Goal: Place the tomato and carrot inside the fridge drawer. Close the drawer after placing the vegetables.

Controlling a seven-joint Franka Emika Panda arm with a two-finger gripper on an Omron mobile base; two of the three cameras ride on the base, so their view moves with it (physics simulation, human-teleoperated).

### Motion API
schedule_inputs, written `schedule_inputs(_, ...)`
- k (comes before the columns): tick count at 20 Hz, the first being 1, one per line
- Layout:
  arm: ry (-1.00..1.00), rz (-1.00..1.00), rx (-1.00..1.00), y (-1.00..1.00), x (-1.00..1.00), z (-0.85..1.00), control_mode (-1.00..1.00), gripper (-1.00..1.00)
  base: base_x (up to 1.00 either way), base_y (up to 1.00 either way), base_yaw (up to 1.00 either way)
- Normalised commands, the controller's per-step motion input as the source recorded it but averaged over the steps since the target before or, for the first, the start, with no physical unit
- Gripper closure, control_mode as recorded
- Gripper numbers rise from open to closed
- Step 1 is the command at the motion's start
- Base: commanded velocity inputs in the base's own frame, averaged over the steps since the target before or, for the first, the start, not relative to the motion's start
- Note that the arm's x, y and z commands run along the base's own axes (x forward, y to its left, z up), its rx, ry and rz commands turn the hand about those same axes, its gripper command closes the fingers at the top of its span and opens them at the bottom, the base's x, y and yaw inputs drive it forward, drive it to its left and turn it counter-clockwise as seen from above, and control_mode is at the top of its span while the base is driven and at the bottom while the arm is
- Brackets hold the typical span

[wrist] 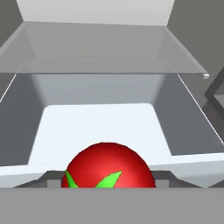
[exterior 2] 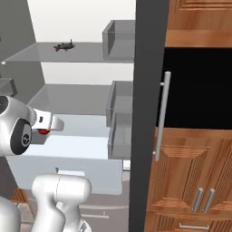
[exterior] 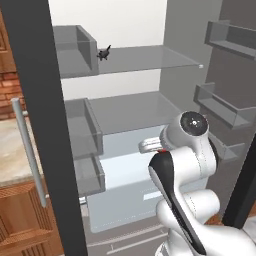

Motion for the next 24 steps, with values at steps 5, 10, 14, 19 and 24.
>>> schedule_inputs(5,0.0,0.0,0.0,0.0,0.0,0.0,1.0,1.0,0.21,-0.34,0.07)
schedule_inputs(10,0.0,0.0,0.0,0.0,0.0,0.0,1.0,1.0,0.34,-0.13,0.05)
schedule_inputs(14,0.02,0.01,0.0,0.0,0.11,-0.07,-1.0,1.0,0.05,0.0,0.01)
schedule_inputs(19,0.15,0.0,0.0,0.1,0.76,-0.37,-1.0,1.0,0.0,0.0,0.0)
schedule_inputs(24,0.19,0.05,0.0,0.09,0.93,-0.58,-1.0,1.0,0.0,0.0,0.0)
